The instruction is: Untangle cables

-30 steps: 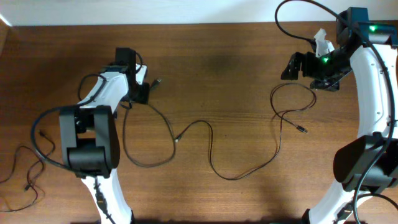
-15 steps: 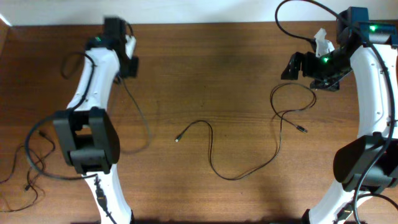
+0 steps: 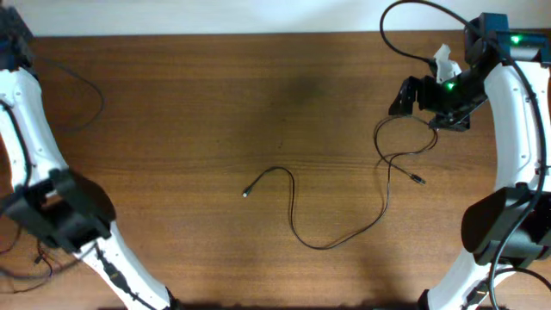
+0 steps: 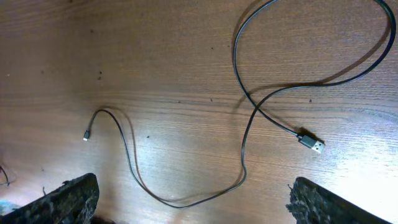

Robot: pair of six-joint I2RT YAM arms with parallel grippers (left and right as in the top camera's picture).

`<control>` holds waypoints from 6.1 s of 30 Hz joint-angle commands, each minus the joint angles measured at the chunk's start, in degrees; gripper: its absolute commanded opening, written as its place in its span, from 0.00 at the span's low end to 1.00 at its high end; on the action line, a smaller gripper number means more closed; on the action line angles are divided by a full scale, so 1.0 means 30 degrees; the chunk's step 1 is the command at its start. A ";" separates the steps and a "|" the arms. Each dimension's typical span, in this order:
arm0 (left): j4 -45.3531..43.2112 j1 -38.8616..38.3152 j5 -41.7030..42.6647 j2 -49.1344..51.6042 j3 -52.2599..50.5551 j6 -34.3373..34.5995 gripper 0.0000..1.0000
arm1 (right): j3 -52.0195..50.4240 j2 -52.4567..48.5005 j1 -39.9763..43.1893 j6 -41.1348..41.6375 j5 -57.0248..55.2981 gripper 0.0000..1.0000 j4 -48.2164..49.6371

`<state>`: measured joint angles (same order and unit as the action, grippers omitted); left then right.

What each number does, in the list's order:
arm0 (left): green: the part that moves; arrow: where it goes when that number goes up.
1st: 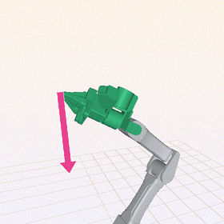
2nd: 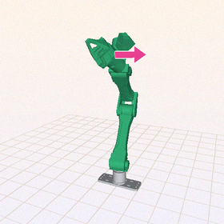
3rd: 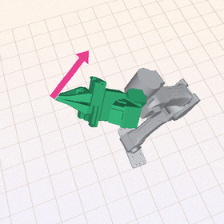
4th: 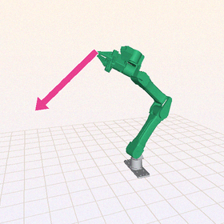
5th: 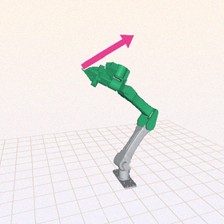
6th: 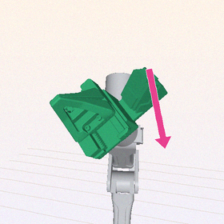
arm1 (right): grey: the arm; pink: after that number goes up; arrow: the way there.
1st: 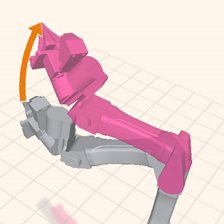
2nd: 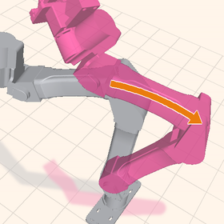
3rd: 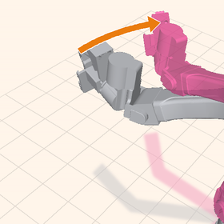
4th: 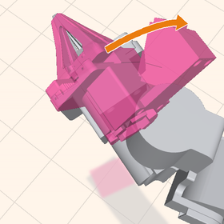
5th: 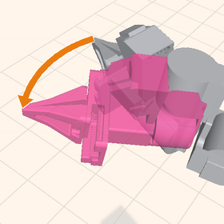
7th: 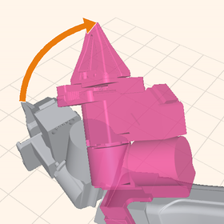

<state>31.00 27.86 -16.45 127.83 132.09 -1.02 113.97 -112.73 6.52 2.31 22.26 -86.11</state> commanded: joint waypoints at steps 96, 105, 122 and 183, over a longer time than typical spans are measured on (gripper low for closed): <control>-0.1115 -1.4979 1.4695 -0.6696 -1.9292 0.5880 0.00 | -1.5314 0.2062 -0.4022 0.9005 0.2492 0.04 1.8112; -0.1122 -1.4965 1.4681 -0.6696 -1.9292 0.5880 0.00 | -0.5799 0.2244 -0.8546 0.9974 0.6914 0.04 1.3879; -0.1545 -1.4979 1.4549 -0.6688 -1.9292 0.5887 0.00 | -0.3351 0.2084 -1.0134 0.9865 0.6666 0.19 1.0061; -0.6666 -1.6451 0.5355 -0.1923 -1.4120 1.3420 0.95 | -0.4138 0.2055 -0.4430 0.6339 -0.1661 0.92 0.4146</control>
<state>12.05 -20.03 -0.95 119.33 88.84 38.85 101.80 -106.80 -6.79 21.96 17.96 -73.56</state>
